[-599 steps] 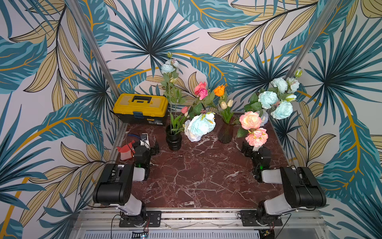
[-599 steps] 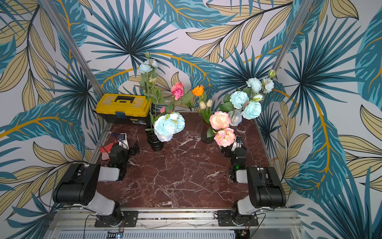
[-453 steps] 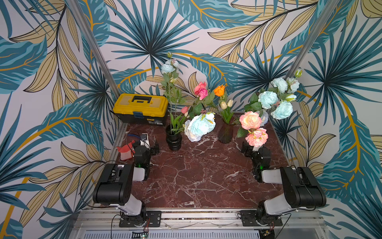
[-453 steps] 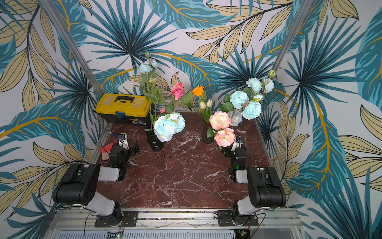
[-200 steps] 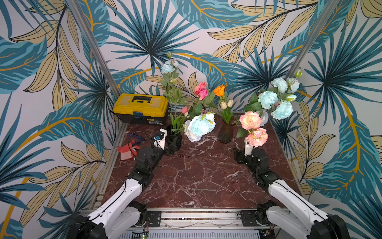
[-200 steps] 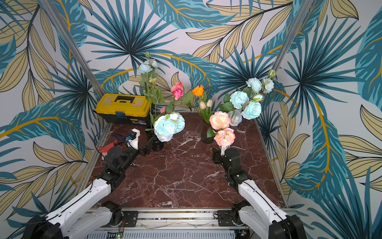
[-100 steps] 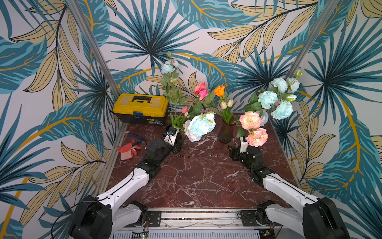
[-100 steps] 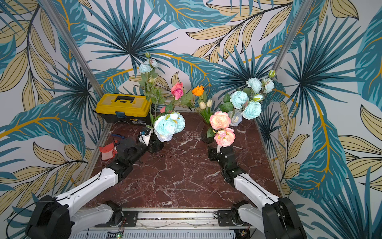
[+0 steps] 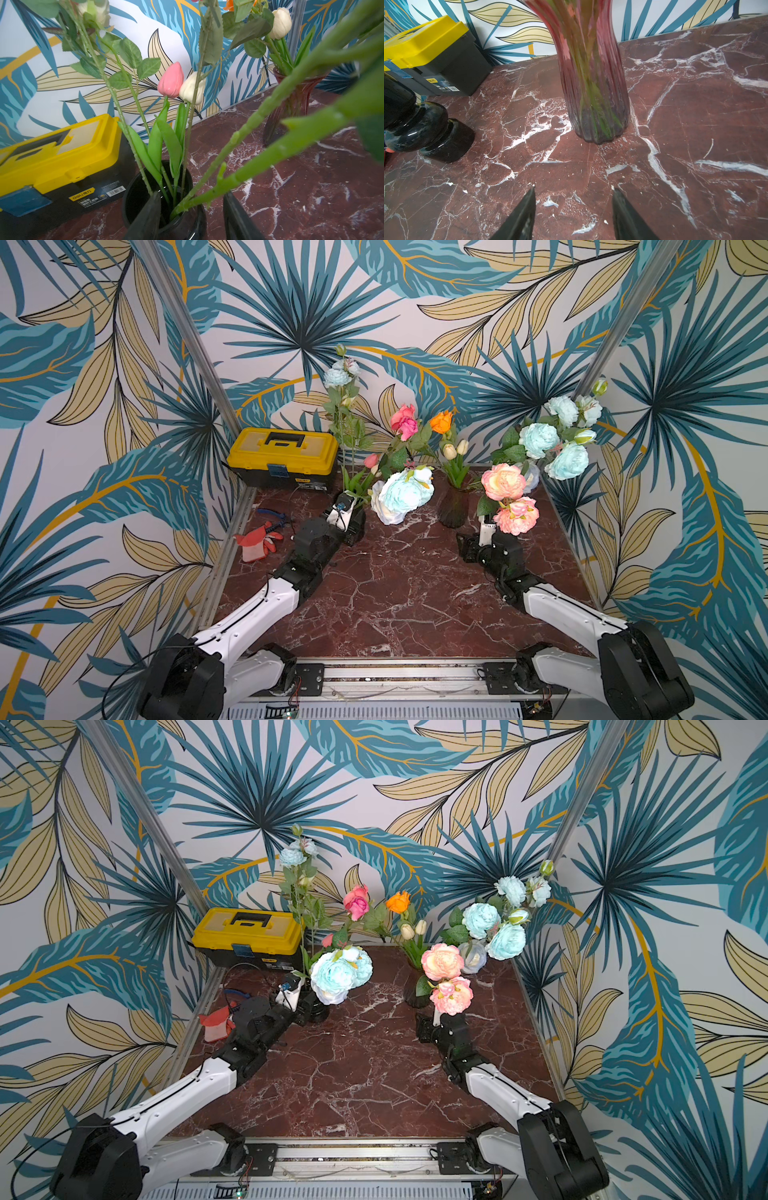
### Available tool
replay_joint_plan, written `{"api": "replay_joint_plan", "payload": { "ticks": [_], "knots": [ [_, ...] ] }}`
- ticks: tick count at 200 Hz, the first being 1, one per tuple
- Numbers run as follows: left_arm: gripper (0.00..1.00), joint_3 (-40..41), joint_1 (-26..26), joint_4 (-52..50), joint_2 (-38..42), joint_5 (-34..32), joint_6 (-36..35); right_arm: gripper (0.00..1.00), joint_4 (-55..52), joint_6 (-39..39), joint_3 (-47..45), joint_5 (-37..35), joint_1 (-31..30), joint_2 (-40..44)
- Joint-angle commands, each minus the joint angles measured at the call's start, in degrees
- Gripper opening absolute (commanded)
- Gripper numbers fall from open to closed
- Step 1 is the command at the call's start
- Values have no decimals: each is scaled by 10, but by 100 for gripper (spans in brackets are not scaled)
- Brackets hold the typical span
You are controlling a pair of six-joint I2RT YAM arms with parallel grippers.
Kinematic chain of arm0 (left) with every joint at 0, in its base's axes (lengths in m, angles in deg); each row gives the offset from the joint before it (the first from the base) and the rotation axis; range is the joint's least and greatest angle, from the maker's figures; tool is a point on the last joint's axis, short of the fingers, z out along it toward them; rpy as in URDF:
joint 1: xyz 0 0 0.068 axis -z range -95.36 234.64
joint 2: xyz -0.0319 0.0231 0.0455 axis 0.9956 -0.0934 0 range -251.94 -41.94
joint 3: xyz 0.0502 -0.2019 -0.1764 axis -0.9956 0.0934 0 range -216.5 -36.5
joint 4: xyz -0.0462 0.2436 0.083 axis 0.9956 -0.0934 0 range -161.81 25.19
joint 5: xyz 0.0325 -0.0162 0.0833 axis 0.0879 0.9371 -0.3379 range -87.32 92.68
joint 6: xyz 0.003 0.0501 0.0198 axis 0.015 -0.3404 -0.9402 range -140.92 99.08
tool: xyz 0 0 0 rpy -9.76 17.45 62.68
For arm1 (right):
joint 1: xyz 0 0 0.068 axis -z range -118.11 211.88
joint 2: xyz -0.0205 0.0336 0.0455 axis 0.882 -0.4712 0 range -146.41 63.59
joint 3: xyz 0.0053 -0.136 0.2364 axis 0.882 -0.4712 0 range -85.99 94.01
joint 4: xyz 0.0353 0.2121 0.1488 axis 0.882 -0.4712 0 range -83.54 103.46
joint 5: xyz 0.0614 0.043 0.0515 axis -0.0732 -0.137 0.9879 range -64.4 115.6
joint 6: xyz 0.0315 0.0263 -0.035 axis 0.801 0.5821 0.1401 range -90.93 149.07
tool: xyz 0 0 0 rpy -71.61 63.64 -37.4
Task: Pick out blue flowers from the vase
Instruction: Pick up the flower from the vase.
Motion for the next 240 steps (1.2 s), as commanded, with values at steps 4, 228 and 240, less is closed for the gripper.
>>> {"api": "replay_joint_plan", "payload": {
  "ticks": [4, 228, 240],
  "knots": [
    [42, -1, 2, 3, 2, -1, -7, 57, 21, 7, 9, 9, -2, -7],
    [14, -41, 1, 3, -25, -6, -24, 54, 27, 4, 17, 15, -3, -25],
    [12, -41, 1, 3, -21, -6, -24, 54, 24, 2, 18, 16, -3, -23]
  ]
}}
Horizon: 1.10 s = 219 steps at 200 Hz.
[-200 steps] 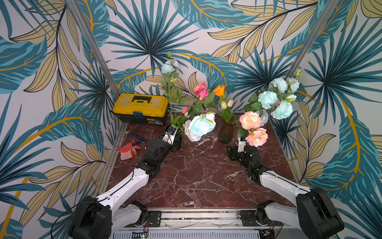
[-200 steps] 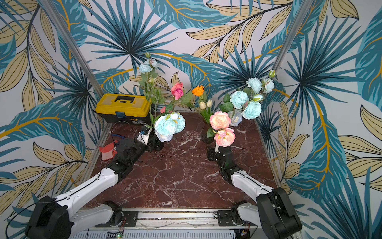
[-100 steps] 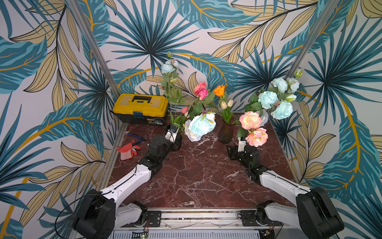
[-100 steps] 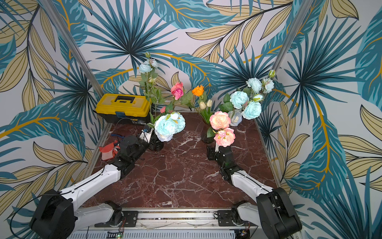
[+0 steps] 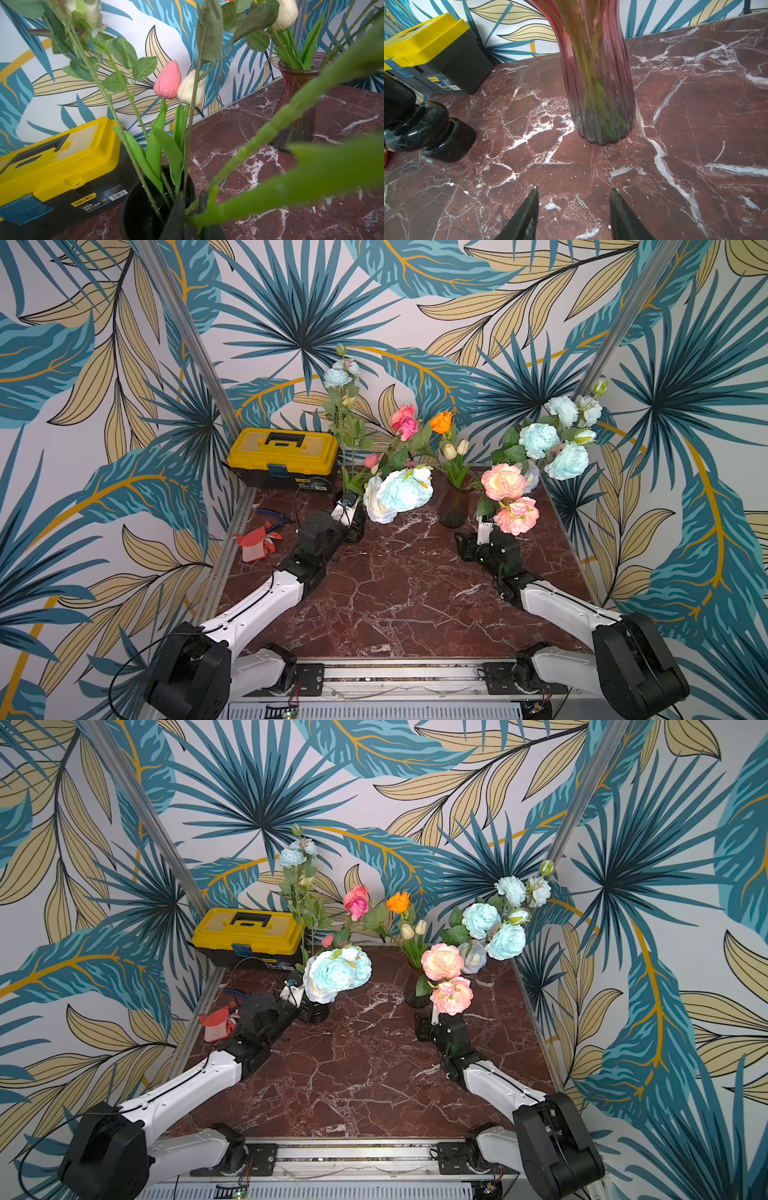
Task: Pick out blue flowers from the vase
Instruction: Pick up the flower from the vase.
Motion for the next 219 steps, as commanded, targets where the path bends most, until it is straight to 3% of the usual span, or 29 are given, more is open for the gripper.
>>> {"api": "replay_joint_plan", "payload": {
  "ticks": [1, 73, 219],
  "knots": [
    [11, -13, 1, 6, 15, -3, -2, 54, 10, 0, 9, 6, -3, -2],
    [2, -17, 1, 7, 61, -29, 4, 51, -41, -29, 31, 7, -6, 24],
    [2, -42, -4, -17, 191, -79, 21, 50, -195, -100, 83, -1, -43, 93]
  ]
}}
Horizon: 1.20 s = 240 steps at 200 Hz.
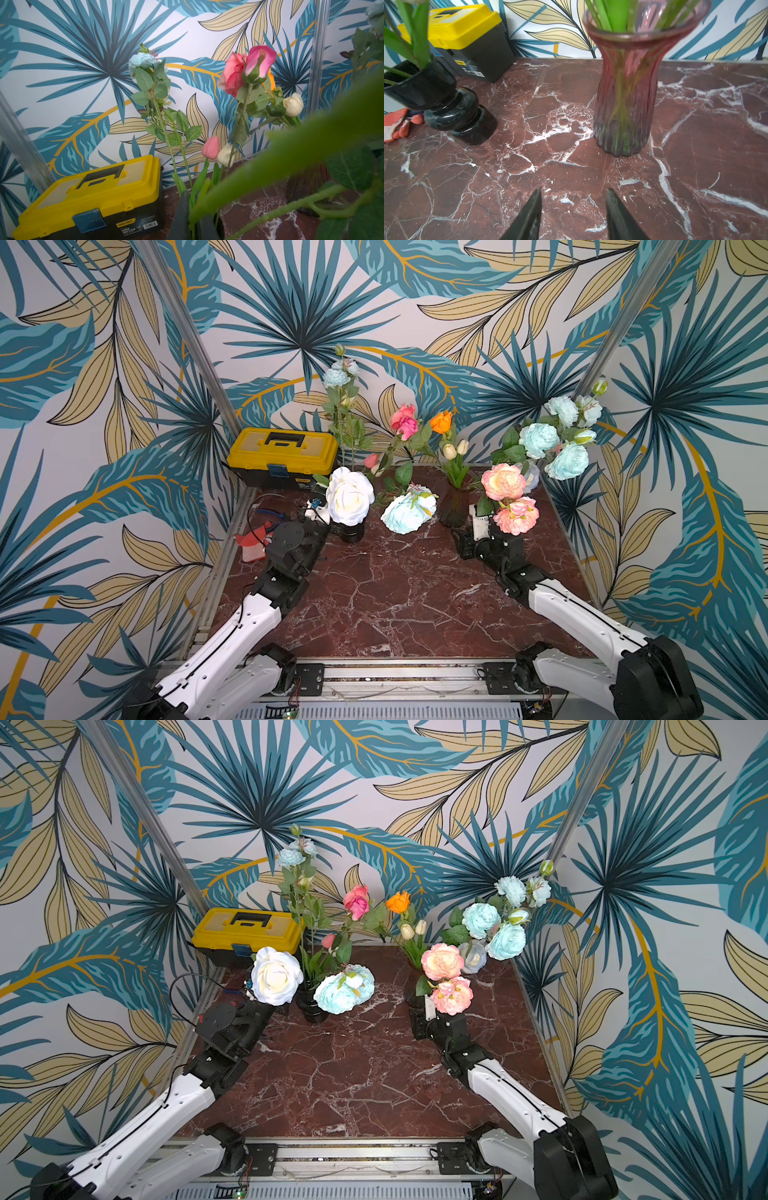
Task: Pick out blue flowers from the vase
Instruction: Pick up the flower from the vase, then place the flower at the center of the board.
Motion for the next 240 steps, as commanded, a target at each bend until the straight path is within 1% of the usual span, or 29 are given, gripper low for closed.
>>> {"api": "replay_joint_plan", "payload": {
  "ticks": [1, 39, 59, 87, 105, 140, 146, 167, 190, 204, 227, 240],
  "knots": [
    [2, -32, -4, -15, 26, -12, 5, 50, -41, -18, 7, -5, -5, 17],
    [0, -63, -3, -54, 50, 0, 9, 50, -60, -24, 20, 1, -8, 22],
    [0, -87, -3, -92, 64, 8, 11, 50, -71, -26, 27, 7, -9, 25],
    [0, -125, 2, -187, 81, 10, -6, 50, -89, -27, 31, 14, -12, 32],
    [0, -149, 7, -258, 92, -3, -12, 50, -109, -30, 37, 21, -13, 38],
    [0, -150, 22, -360, 127, -39, -10, 50, -155, -36, 52, 33, -13, 48],
    [0, -148, 27, -392, 131, -44, -11, 50, -161, -37, 53, 33, -13, 50],
    [0, -116, 64, -423, 157, -67, -11, 50, -167, -38, 50, 29, -13, 60],
    [0, -87, 127, -436, 185, -123, -20, 51, -169, -33, 46, 27, -13, 68],
    [0, -75, 163, -436, 197, -145, -23, 51, -168, -29, 44, 25, -13, 69],
    [0, -54, 214, -439, 197, -173, -29, 51, -156, -17, 31, 21, -13, 73],
    [0, -47, 251, -448, 184, -205, -37, 51, -150, -7, 20, 13, -13, 83]
  ]
}}
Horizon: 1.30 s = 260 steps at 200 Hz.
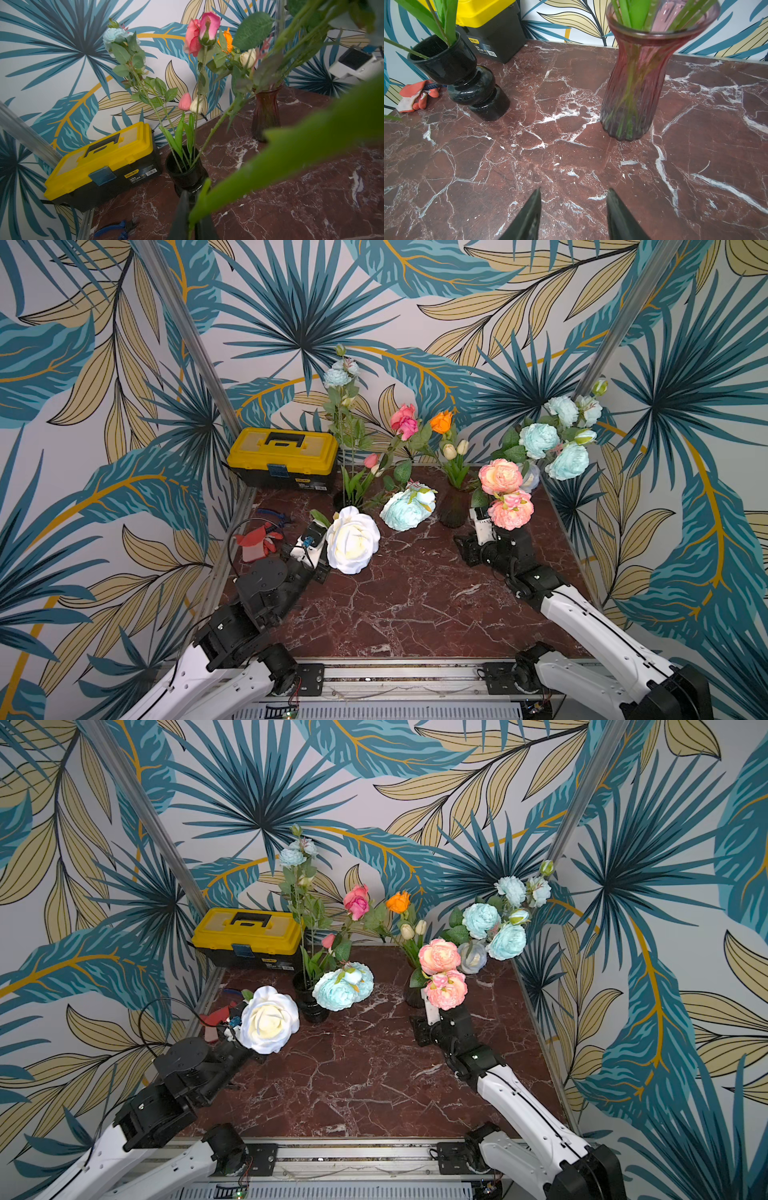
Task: Pick out blue flowers from the vase
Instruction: Place the flower at the center of the board.
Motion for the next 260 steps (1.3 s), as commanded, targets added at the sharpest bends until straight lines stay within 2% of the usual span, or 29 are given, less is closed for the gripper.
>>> {"api": "replay_joint_plan", "payload": {
  "ticks": [1, 32, 63, 121, 157, 179, 214, 260],
  "knots": [
    [0, 14, 49, -18, -9, -67, -17, 51, 2, 19, -22, -12, -3, 20],
    [0, 34, 125, -21, -25, -122, -25, 51, 2, 31, -58, -39, -3, 73],
    [0, 44, 163, -20, -37, -133, -23, 51, -17, 37, -78, -66, -3, 114],
    [0, 23, 207, -19, -173, -148, -38, 53, -41, 51, -88, -98, -3, 172],
    [0, 9, 207, -17, -227, -145, -59, 54, -49, 81, -100, -91, 5, 198],
    [0, -1, 205, -16, -277, -160, -68, 55, -46, 100, -106, -60, 36, 204],
    [0, -7, 137, 5, -339, -51, -80, 56, -51, 121, -106, 3, 92, 204],
    [0, -80, 111, 13, -457, -4, -140, 57, -98, 107, -94, 18, 100, 179]
  ]
}}
